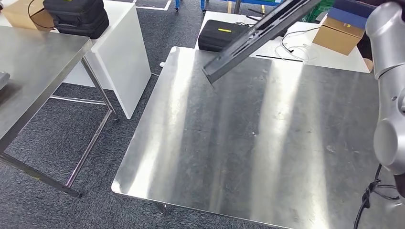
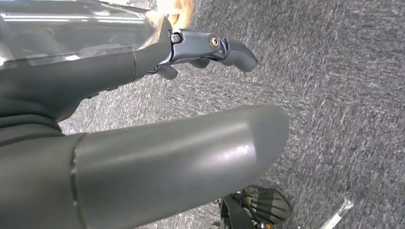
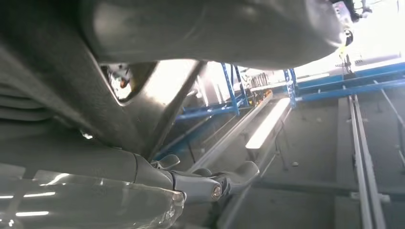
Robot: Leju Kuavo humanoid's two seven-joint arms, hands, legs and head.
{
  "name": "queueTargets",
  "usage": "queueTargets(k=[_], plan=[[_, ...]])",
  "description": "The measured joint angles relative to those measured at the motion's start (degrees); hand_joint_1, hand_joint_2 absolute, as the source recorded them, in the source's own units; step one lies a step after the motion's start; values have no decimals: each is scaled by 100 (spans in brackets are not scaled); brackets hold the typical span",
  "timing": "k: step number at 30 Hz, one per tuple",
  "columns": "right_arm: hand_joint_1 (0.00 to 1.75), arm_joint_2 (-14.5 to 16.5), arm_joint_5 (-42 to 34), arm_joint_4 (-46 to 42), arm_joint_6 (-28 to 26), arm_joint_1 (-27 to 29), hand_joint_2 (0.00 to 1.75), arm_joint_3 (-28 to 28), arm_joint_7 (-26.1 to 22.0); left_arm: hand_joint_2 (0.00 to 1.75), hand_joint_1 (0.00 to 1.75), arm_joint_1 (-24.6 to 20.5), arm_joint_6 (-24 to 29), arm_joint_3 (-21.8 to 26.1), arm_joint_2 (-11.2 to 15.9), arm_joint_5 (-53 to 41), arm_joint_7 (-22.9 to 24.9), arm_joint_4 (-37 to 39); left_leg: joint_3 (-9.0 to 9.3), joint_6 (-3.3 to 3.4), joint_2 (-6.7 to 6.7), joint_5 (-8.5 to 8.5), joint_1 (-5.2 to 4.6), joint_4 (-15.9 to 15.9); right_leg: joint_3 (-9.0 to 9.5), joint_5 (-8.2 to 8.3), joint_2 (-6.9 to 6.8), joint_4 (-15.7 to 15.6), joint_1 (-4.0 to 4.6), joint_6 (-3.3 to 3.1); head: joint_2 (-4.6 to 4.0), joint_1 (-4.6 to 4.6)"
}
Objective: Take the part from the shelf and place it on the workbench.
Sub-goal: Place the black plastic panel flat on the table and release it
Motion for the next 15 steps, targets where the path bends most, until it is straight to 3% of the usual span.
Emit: queueTargets(k=[3, 9, 11, 15], plan=[[0, 16, 418, 153, 1021, -589, 0, 433, -21, 0, 0, 0, -27, 0, 0, -1, -22, 0, -5, 0, -1, 0, -1, -1, -4, 0, -2, 0, 0, 0, 0, 0], [0, 303, 835, 625, 4390, -2027, 0, 1366, -842, 0, 0, 12, -65, 11, -1, 5, -28, 0, -20, -2, 7, 1, 0, -6, -26, -1, 1, 1, -1, -1, 0, 1], [0, 458, 799, 794, 5031, -2374, 0, 1555, -953, 0, 0, 11, -56, 18, -11, 14, -28, 0, -19, -2, 8, 1, 2, -6, -26, -1, 1, 1, 0, -2, 0, 1], [0, 727, 746, 1181, 5762, -2764, 0, 1773, -975, 0, 0, 6, -46, 30, -46, 26, -30, 0, -16, -5, 6, 2, 9, -6, -22, -3, 1, 0, 2, -4, 0, 2]])
